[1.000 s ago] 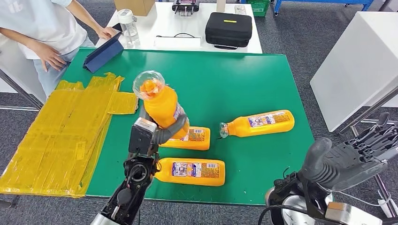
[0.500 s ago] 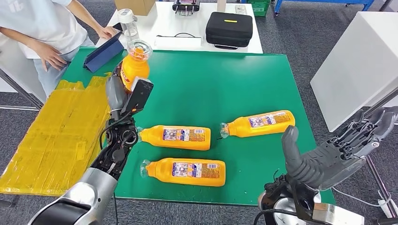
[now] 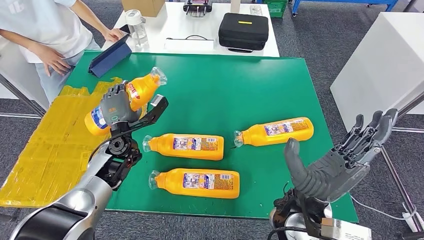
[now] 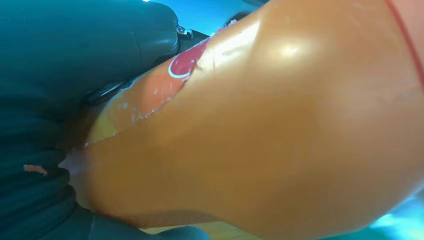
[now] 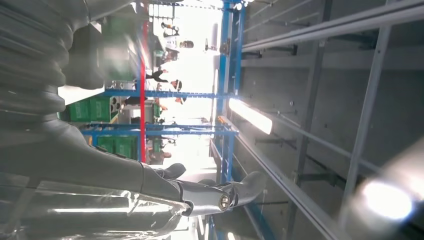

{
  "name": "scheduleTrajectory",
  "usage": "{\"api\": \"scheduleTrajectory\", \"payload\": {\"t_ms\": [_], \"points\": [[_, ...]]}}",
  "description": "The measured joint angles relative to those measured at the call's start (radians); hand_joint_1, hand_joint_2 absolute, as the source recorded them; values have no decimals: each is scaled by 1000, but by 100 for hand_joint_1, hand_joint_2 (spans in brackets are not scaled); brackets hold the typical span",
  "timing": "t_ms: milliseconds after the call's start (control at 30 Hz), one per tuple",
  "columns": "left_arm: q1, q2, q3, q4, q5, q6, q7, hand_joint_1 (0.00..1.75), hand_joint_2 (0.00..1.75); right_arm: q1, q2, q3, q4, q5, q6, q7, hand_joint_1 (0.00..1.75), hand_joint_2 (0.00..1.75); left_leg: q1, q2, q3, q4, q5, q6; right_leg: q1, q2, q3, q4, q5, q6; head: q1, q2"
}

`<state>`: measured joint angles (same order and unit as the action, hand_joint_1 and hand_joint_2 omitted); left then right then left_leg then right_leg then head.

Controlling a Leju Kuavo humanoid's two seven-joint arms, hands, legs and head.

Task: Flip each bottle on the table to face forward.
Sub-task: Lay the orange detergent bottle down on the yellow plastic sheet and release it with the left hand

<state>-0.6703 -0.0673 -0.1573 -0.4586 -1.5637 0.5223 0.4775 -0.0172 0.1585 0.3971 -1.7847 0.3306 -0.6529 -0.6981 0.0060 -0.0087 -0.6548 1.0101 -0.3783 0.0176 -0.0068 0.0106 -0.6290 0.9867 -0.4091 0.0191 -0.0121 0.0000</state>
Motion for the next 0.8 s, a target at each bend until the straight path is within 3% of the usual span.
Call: {"api": "scheduleTrajectory", "payload": {"t_ms": [100, 200, 433, 667, 800], "points": [[7, 45, -71, 35, -3, -63, 99, 175, 175, -1, -13, 7, 6, 5, 2, 0, 0, 175, 0, 0, 0, 0, 0, 0, 0, 0, 0, 0, 0, 0, 0, 0], [21, 87, -117, 62, -3, -109, 148, 175, 175, 5, -25, 7, 6, 12, 4, 0, 0, 175, 0, 0, 0, 0, 0, 0, 0, 0, -1, 0, 0, 0, 0, 0], [39, 138, -166, 96, -4, -127, 159, 175, 175, 17, -39, 6, 6, 17, 5, 0, 0, 175, 0, 0, -1, 0, 0, 0, 0, 0, -2, 0, 0, 0, 0, 0], [40, 149, -181, 108, -5, -130, 160, 175, 175, 18, -44, 6, 6, 17, 5, 0, 0, 175, 0, 0, -1, 0, 0, 0, 0, 0, -1, 0, 0, 0, 0, 0], [41, 153, -181, 114, -5, -175, 165, 175, 175, 27, -45, 5, 3, 20, 7, 0, 0, 175, 0, 0, -1, 0, 0, 0, 0, 0, -1, 0, 0, 0, 0, 0]]}}
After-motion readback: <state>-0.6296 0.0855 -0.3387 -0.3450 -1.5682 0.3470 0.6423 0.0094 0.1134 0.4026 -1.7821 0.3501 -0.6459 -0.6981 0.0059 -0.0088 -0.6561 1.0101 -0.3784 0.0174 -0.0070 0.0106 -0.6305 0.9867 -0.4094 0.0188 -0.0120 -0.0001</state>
